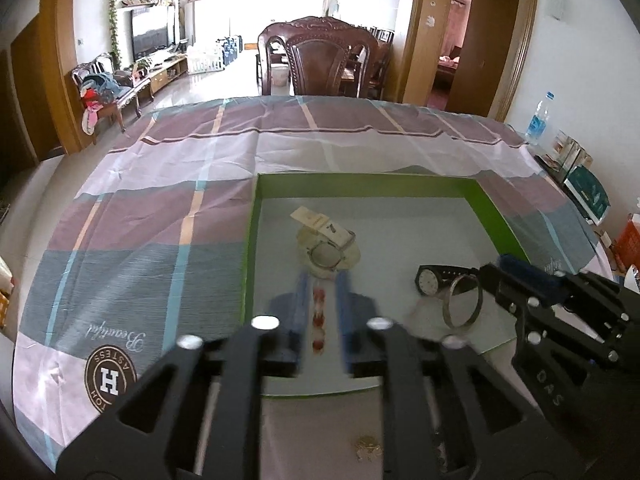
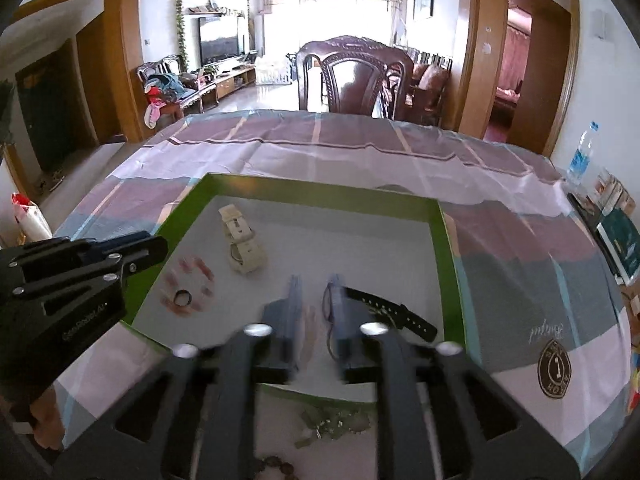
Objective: Organize jewelry
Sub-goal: 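Carry both bracelets into the green box and open both grippers, then move the left gripper over the brown bead bracelet while the right gripper approaches the silver chain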
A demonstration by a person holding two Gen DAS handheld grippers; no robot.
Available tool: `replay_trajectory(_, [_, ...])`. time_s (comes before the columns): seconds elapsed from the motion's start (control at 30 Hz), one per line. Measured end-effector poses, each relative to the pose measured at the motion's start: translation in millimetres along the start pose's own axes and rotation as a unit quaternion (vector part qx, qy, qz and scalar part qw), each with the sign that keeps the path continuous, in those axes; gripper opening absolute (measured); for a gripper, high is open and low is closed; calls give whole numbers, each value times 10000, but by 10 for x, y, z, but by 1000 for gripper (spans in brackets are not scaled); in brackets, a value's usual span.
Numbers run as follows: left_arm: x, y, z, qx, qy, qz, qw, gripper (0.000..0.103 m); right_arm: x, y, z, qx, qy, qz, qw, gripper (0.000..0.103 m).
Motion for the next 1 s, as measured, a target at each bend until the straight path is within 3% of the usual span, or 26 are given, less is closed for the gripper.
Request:
replay_trajectory(0.17, [-167, -227, -73, 57, 123, -80, 9999, 31, -99, -317, -136, 21, 94, -163, 9998, 36])
replay_trajectory(0.23, [-310, -328, -124, 55, 201, -111, 9997, 41, -242, -460, -242, 63, 143, -136, 9998, 36])
replay_trajectory(0.33, [-572, -380, -195, 86, 311, -27, 9995, 45, -496, -524, -407, 24, 215, 46, 9998, 37])
replay_trajectory(0.53, [-990, -194, -307, -80, 303, 459, 9985, 50, -920, -182, -597, -186, 425, 747, 9961, 37])
replay_trajectory(0.63, [-1082, -166, -339, -112, 303, 558, 9979, 54, -937, -59, -520, -52, 429, 848, 9955, 37])
replay_trajectory(0.83, [-1158, -267, -388, -9, 434, 505, 9978, 58, -990, 216, -481, -391, 532, 983, 9930, 36])
replay_trajectory(0.9, [-1171, -309, -409, 21, 482, 466, 9978, 60, -1028, 242, -489, -399, 532, 1031, 9925, 33])
replay_trajectory(1.0, [-1165, -331, -451, 61, 521, 443, 9976, 61, -1076, 190, -468, -303, 437, 1078, 9927, 18])
Point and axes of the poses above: each gripper's, at about its wrist camera, not at the fingertips, and y roughly the way its jaws point, z to its left, x to its top, the point moved 5 cm from there along y, roughly the way its jaws point, and after that the axes turned 12 degrees about y, right-handed, at the moved point
